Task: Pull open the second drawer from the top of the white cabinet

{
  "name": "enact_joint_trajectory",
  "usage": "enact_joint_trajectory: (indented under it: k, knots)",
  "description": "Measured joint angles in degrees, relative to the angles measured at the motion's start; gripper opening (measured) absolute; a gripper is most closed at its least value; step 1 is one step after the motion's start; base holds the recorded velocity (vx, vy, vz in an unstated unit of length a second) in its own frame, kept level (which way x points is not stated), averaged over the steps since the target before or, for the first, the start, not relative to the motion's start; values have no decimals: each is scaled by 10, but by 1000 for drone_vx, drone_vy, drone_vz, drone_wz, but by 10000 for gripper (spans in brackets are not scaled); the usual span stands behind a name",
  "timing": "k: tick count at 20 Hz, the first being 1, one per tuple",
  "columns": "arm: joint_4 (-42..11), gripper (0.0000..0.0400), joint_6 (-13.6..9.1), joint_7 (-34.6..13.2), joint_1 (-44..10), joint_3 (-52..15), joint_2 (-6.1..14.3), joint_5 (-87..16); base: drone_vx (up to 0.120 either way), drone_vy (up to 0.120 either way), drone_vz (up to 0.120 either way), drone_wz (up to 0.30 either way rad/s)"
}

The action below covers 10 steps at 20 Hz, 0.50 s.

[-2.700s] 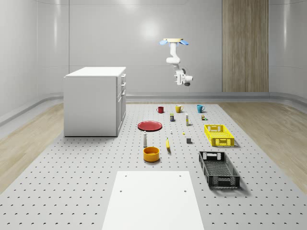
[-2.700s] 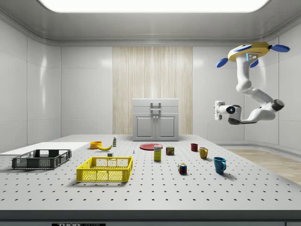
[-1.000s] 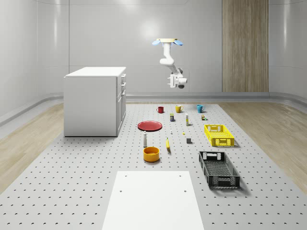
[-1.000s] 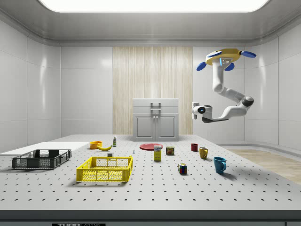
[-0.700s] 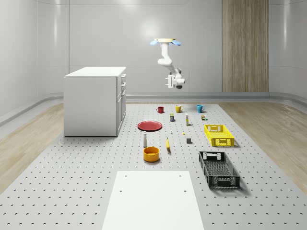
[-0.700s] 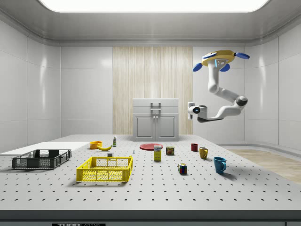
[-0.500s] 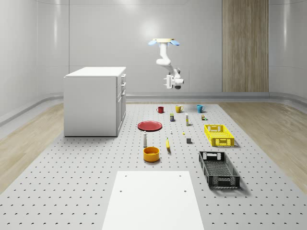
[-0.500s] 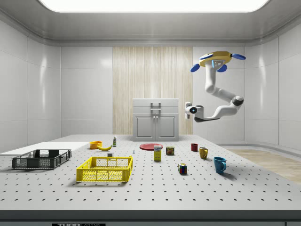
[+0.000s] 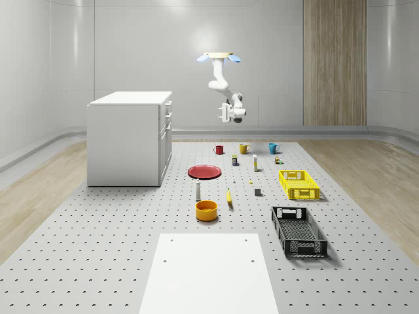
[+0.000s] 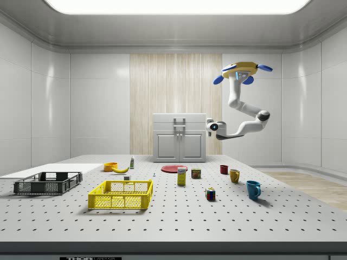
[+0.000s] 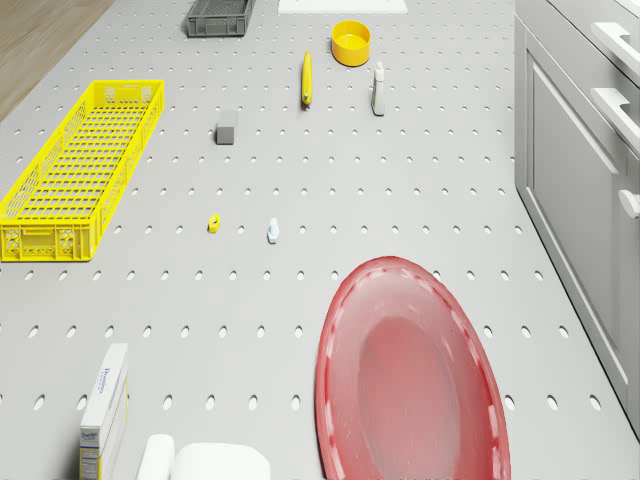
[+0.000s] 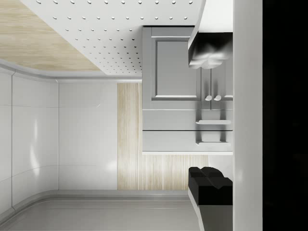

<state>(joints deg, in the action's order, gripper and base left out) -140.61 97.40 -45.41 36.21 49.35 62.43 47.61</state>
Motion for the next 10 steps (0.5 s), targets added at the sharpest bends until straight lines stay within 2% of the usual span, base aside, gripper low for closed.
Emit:
enact_joint_trajectory:
  k: [10]
  knots:
    - [-2, 300, 12, -9, 13, 4, 14, -11, 120, -120, 0, 0]
